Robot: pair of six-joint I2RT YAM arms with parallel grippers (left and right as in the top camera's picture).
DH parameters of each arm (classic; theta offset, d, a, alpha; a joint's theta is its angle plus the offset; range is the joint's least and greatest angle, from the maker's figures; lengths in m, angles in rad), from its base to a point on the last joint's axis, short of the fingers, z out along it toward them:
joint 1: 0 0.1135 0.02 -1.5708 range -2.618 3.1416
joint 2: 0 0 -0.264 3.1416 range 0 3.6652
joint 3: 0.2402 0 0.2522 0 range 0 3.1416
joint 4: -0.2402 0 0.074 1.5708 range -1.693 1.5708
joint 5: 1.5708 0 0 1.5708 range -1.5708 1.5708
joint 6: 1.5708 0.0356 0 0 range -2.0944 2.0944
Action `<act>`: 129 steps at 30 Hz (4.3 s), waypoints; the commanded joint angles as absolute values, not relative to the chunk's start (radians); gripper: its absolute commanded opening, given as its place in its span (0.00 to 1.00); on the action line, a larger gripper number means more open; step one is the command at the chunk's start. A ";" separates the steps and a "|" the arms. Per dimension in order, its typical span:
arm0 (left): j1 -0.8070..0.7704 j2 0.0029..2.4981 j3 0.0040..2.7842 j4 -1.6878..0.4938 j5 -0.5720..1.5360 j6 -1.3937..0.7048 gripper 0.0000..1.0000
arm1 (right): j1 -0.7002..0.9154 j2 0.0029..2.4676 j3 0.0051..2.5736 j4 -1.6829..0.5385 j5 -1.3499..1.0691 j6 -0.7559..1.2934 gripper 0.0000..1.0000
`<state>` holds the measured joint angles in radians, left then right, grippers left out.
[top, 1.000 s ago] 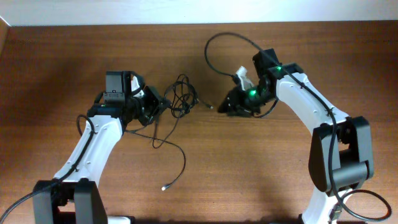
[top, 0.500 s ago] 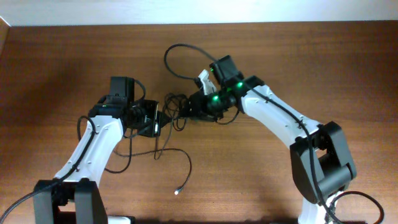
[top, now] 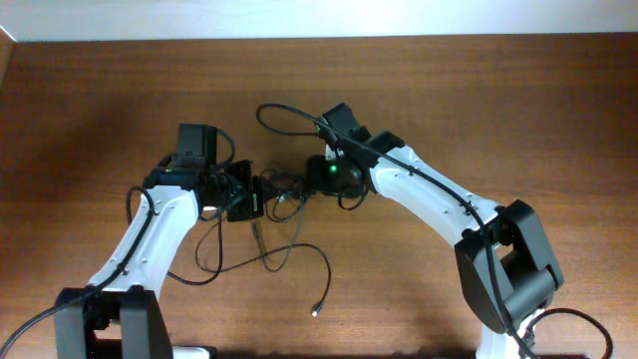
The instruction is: Untangle cables
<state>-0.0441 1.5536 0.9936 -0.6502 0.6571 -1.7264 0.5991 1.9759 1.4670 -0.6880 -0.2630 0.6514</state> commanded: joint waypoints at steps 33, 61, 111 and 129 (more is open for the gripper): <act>-0.029 1.533 0.999 -0.673 0.687 -1.759 0.00 | 0.663 1.927 1.241 -0.221 -0.197 0.730 0.04; 0.455 1.533 0.999 -0.506 0.340 -0.841 0.00 | -0.001 1.559 1.241 -0.823 0.153 0.413 0.08; -0.144 1.533 0.893 -0.935 0.266 -1.387 0.21 | 0.111 1.546 1.243 -0.958 -0.277 0.321 0.64; -0.144 1.375 0.848 -0.748 0.347 -1.283 0.59 | 0.111 1.546 1.243 -0.958 -0.276 0.318 0.64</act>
<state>-0.1429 1.4685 0.8135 -0.7509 0.5007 -1.3025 0.1139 1.5669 1.2526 -0.9585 -0.2863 0.3286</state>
